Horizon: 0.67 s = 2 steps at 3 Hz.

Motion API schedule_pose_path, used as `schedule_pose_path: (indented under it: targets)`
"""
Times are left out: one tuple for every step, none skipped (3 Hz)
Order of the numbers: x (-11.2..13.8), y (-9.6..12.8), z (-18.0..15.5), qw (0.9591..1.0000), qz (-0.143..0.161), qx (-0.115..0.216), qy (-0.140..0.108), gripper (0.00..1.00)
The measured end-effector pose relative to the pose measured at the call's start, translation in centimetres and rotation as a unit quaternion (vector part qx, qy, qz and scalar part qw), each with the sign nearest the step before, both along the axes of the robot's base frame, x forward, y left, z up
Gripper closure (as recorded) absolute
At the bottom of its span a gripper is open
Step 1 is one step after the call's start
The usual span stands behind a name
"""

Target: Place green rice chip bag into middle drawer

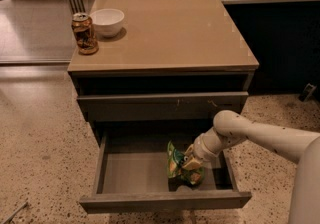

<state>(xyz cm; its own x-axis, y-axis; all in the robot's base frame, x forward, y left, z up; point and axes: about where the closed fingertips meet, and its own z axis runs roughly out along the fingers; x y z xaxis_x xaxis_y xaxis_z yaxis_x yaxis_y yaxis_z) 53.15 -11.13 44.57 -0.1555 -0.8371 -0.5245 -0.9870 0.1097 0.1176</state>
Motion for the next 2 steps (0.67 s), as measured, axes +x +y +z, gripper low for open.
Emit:
schedule_pose_path:
  targets:
    - [0.00,0.00,0.00,1.0000,0.000,0.000,0.000,0.12]
    - [-0.01,0.01,-0.01,1.0000,0.000,0.000,0.000,0.00]
